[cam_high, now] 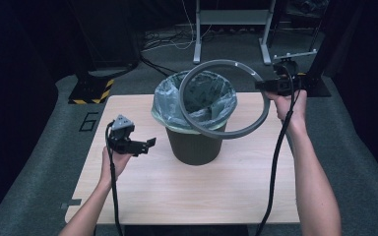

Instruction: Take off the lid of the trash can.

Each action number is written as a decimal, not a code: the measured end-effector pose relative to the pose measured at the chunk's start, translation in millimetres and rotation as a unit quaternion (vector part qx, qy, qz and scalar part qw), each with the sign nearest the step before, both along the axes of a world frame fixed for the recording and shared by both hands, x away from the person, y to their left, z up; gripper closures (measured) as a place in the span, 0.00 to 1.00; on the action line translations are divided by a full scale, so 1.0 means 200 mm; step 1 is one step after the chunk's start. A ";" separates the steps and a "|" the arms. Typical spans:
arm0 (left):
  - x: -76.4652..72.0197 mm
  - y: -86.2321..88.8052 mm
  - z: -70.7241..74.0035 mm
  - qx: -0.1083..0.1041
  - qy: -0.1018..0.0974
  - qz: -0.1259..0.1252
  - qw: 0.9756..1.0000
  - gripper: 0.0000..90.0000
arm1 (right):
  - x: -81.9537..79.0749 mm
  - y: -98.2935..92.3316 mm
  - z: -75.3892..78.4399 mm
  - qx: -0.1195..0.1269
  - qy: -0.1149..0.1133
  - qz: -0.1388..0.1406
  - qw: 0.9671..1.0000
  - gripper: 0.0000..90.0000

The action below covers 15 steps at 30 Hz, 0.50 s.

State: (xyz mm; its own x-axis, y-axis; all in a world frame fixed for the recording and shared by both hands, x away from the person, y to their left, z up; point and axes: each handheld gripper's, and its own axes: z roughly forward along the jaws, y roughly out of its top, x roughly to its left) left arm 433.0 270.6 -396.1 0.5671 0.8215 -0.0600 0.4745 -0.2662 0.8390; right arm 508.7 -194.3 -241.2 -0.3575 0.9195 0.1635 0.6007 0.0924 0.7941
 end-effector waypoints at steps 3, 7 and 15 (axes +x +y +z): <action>-0.03 0.01 -0.15 0.004 0.007 0.007 1.000 0.00 | -0.01 -0.02 0.00 0.005 -0.003 -0.002 1.000 0.88; -0.06 0.02 -0.37 0.027 0.032 0.010 0.999 0.00 | -0.03 -0.06 0.01 0.009 -0.006 -0.007 1.000 0.88; -0.10 0.03 -0.61 0.050 0.049 0.031 0.997 0.00 | -0.06 -0.14 0.01 0.017 -0.011 -0.019 1.000 0.88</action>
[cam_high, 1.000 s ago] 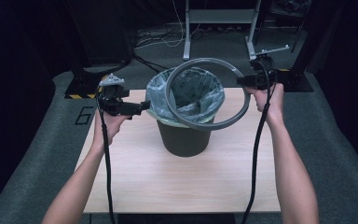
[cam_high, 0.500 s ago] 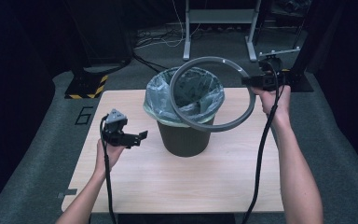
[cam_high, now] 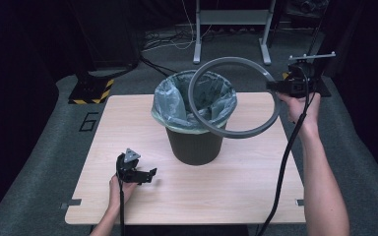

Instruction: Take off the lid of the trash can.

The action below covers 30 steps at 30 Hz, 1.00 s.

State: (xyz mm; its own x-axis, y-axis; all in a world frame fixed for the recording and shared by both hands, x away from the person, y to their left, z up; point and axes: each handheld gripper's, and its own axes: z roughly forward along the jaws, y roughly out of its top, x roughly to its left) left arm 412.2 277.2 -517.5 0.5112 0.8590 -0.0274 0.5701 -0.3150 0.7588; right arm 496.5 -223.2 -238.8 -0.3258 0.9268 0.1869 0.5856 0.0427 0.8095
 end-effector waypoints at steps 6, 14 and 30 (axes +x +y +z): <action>0.01 0.00 -0.05 0.003 0.015 0.010 1.000 0.00 | -0.02 -0.04 0.01 -0.001 -0.002 -0.007 1.000 0.88; 0.01 -0.01 -0.06 0.022 0.024 0.011 0.999 0.00 | -0.06 -0.10 0.01 0.003 -0.010 -0.014 1.000 0.88; 0.01 -0.01 -0.06 0.027 0.021 0.024 0.999 0.00 | -0.18 -0.29 0.01 0.006 -0.018 -0.045 0.999 0.88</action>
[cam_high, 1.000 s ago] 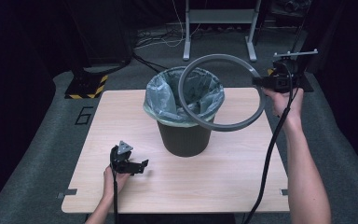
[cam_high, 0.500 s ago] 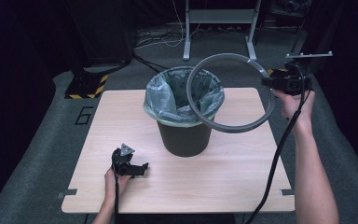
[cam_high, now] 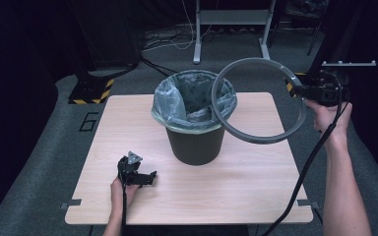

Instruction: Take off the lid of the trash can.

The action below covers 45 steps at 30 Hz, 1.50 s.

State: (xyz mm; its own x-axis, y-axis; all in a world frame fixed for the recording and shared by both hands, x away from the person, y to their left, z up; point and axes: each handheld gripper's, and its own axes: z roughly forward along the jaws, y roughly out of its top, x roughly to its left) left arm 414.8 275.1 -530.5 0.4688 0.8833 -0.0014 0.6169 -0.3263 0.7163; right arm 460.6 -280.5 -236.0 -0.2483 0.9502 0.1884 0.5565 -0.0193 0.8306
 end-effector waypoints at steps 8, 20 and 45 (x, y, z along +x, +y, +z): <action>0.00 0.00 0.00 0.000 0.000 0.004 1.000 0.00 | -0.03 -0.08 -0.04 0.002 0.000 -0.013 1.000 0.88; 0.00 0.00 0.00 0.000 -0.001 0.007 1.000 0.00 | -0.08 -0.21 -0.10 0.004 0.008 -0.038 0.999 0.88; 0.00 0.00 0.00 0.001 -0.001 0.009 1.000 0.01 | -0.05 -0.35 -0.39 0.007 0.041 -0.082 0.996 0.87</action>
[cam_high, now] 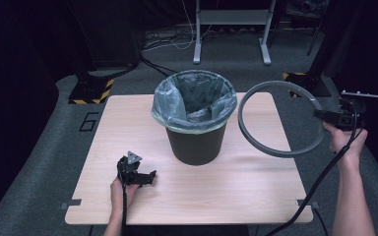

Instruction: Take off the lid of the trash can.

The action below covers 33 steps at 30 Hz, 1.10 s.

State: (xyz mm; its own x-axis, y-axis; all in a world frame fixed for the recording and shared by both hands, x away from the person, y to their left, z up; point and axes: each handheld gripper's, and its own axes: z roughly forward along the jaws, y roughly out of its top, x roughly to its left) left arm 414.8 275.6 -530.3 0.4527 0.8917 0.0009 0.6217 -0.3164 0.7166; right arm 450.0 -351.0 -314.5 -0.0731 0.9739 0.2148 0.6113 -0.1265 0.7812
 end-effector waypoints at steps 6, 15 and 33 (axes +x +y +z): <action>0.00 0.00 0.00 0.000 0.000 0.000 1.000 0.01 | 0.04 0.02 -0.07 -0.006 0.012 -0.001 1.000 0.87; 0.00 0.00 0.00 0.000 0.000 0.000 1.000 0.01 | 0.08 0.04 -0.15 -0.014 0.024 -0.008 1.000 0.87; 0.00 0.00 0.00 0.000 -0.001 0.000 1.000 0.01 | 0.17 0.07 -0.38 -0.027 0.055 -0.017 0.998 0.87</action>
State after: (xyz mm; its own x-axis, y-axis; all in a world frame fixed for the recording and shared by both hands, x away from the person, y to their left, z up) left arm 415.0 275.8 -530.4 0.4520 0.8920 0.0010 0.6206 -0.3153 0.7179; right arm 483.2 -336.2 -390.8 -0.0178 0.9858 0.1670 0.6892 -0.1089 0.7164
